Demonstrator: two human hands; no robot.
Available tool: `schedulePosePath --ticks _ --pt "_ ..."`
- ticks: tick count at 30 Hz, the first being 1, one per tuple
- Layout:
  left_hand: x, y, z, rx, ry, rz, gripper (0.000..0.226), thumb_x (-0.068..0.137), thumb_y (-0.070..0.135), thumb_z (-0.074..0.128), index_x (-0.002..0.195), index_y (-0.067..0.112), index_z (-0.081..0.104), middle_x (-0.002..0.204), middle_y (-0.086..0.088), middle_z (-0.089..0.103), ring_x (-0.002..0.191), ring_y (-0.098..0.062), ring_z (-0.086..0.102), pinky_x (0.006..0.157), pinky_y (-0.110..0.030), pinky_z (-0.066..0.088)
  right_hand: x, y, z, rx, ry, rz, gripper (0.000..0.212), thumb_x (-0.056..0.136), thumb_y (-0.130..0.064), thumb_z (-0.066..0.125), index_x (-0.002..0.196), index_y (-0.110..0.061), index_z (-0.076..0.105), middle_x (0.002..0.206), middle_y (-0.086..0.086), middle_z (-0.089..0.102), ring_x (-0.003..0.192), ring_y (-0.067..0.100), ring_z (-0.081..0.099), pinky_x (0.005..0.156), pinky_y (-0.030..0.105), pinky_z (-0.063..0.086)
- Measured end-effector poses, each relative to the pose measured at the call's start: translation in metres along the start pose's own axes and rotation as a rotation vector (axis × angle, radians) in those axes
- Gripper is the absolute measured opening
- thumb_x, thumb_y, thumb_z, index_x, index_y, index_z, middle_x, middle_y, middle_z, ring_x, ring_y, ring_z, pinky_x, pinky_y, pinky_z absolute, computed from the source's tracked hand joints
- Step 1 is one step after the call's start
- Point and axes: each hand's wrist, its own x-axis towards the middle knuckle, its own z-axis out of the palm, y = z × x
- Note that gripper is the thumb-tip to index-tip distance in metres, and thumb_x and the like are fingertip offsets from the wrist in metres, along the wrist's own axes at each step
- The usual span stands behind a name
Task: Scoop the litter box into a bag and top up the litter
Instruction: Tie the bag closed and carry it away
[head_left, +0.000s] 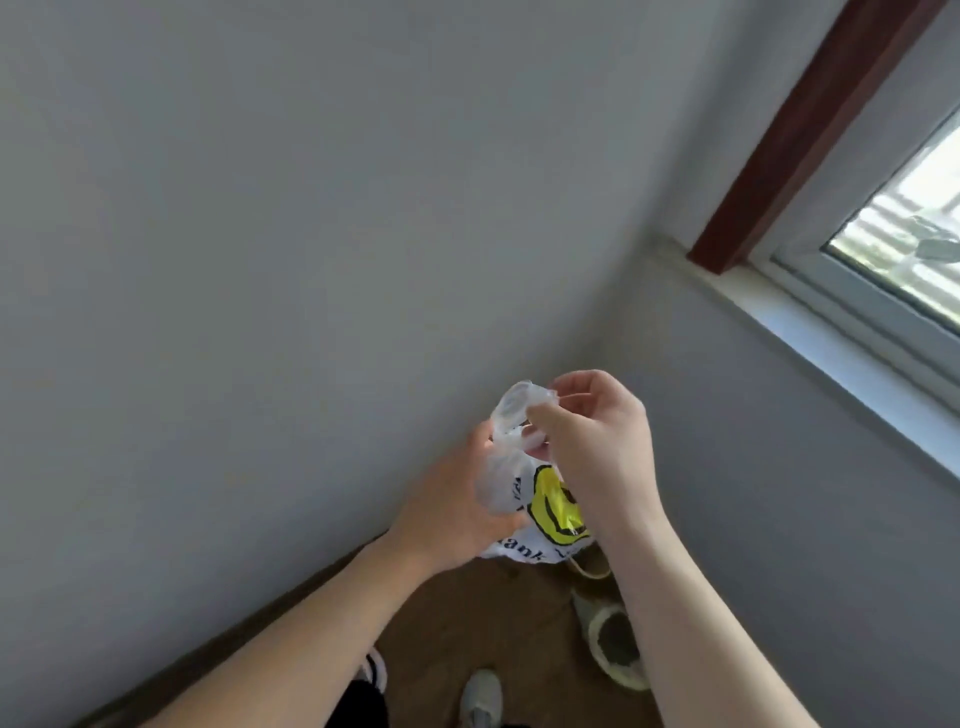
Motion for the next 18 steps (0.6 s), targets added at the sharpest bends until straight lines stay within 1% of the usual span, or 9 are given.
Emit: schedulePosePath --ticks 1,2,4,6,9,12,14,16,18 --pt "-0.018 -0.007 -0.013 -0.003 0.045 -0.026 0.091 0.075 0.039 0.082 0.143 0.054 0.023 0.144 0.038 0.036 0.13 0.009 0.043 0.104 -0.02 0.044 -0.012 -0.01 0.014 -0.002 -0.074 -0.014 0.019 0.077 -0.009 0.067 0.094 -0.018 0.066 0.08 0.005 0.072 0.066 0.018 0.073 0.067 0.045 0.063" --pt "-0.039 -0.016 -0.025 -0.014 0.098 -0.065 0.096 0.074 0.037 0.082 0.144 0.054 0.019 0.148 0.031 0.037 0.134 0.005 0.041 0.107 -0.025 0.042 -0.024 -0.018 0.029 -0.003 -0.148 -0.029 0.018 0.077 -0.007 0.067 0.092 -0.018 0.067 0.078 0.006 0.072 0.067 0.02 0.073 0.067 0.045 0.063" --pt "-0.086 -0.029 -0.052 -0.04 0.222 -0.143 0.1 0.073 0.035 0.084 0.146 0.052 0.017 0.151 0.028 0.037 0.136 0.001 0.042 0.109 -0.031 0.042 -0.05 -0.031 0.064 -0.007 -0.295 -0.059 0.017 0.077 -0.005 0.067 0.087 -0.018 0.067 0.074 0.006 0.072 0.067 0.023 0.072 0.067 0.046 0.063" --pt "-0.137 -0.047 -0.075 -0.019 0.376 -0.226 0.094 0.072 0.041 0.084 0.142 0.052 0.023 0.146 0.028 0.042 0.132 -0.002 0.047 0.109 -0.035 0.044 -0.078 -0.04 0.102 -0.014 -0.448 -0.075 0.017 0.078 -0.003 0.066 0.088 -0.017 0.067 0.074 0.008 0.071 0.064 0.022 0.071 0.068 0.047 0.063" --pt "-0.216 -0.073 -0.103 0.022 0.577 -0.4 0.085 0.071 0.047 0.084 0.135 0.05 0.027 0.129 0.031 0.044 0.122 -0.002 0.05 0.106 -0.03 0.046 -0.126 -0.048 0.165 -0.045 -0.657 -0.088 0.017 0.079 -0.002 0.066 0.092 -0.014 0.066 0.075 0.008 0.071 0.065 0.022 0.072 0.069 0.048 0.063" --pt "-0.288 -0.097 -0.125 0.023 0.739 -0.527 0.076 0.072 0.047 0.083 0.123 0.057 0.027 0.115 0.039 0.044 0.114 -0.002 0.052 0.097 -0.029 0.05 -0.18 -0.054 0.23 -0.097 -0.868 -0.128 0.018 0.079 0.0 0.064 0.093 -0.011 0.065 0.074 0.009 0.07 0.064 0.021 0.072 0.069 0.047 0.063" --pt "-0.331 -0.111 -0.139 0.029 0.828 -0.602 0.075 0.074 0.047 0.081 0.119 0.055 0.023 0.109 0.044 0.037 0.11 0.0 0.049 0.093 -0.024 0.045 -0.218 -0.058 0.271 -0.127 -0.993 -0.162 0.018 0.079 0.0 0.063 0.094 -0.009 0.064 0.072 0.011 0.07 0.062 0.019 0.07 0.069 0.044 0.063" --pt "-0.372 -0.125 -0.154 0.007 0.921 -0.66 0.072 0.074 0.047 0.081 0.119 0.053 0.024 0.108 0.042 0.039 0.107 0.001 0.05 0.094 -0.025 0.045 -0.257 -0.062 0.311 -0.15 -1.102 -0.202 0.018 0.08 0.0 0.063 0.095 -0.008 0.064 0.074 0.015 0.071 0.062 0.019 0.07 0.067 0.041 0.063" --pt "-0.414 -0.14 -0.167 -0.015 1.001 -0.722 0.069 0.072 0.05 0.08 0.117 0.052 0.028 0.109 0.034 0.048 0.105 0.0 0.055 0.092 -0.032 0.051 -0.297 -0.064 0.349 -0.176 -1.196 -0.229 0.017 0.08 0.0 0.063 0.095 -0.007 0.064 0.075 0.016 0.071 0.063 0.02 0.07 0.066 0.039 0.063"
